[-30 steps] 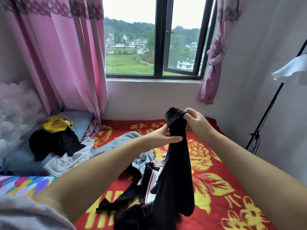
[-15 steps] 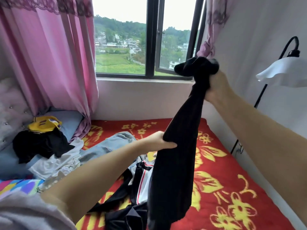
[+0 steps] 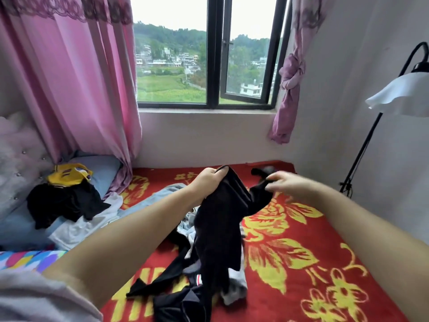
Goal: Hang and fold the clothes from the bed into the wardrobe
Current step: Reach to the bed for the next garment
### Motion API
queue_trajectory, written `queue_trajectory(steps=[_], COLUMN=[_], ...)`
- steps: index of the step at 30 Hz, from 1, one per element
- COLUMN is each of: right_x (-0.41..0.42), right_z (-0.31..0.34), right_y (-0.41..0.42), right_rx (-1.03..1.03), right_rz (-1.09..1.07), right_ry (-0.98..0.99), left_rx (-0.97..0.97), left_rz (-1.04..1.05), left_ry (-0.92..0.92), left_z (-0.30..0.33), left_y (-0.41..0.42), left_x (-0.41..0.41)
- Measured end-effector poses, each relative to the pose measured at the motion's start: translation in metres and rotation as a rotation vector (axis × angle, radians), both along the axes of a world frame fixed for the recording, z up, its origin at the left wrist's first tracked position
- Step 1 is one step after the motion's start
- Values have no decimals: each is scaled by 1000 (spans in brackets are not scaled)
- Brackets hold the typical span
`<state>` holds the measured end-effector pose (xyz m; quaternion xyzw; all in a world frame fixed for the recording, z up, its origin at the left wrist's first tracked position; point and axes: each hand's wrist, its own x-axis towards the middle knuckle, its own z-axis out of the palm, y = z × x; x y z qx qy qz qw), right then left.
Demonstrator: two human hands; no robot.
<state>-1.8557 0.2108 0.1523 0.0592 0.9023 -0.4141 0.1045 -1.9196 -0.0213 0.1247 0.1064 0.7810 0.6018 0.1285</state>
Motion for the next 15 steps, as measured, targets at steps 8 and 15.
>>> queue_trajectory(steps=[8,15], right_x=[28,36], right_z=[-34,-36], right_y=[-96,-104], right_rx=[-525,-695], right_rz=[113,-137], right_ry=[9,151], left_rx=[227,458], left_rz=[138,-237], left_ry=[-232,-299], left_z=[22,14], left_y=[17,-16], left_x=[2,45])
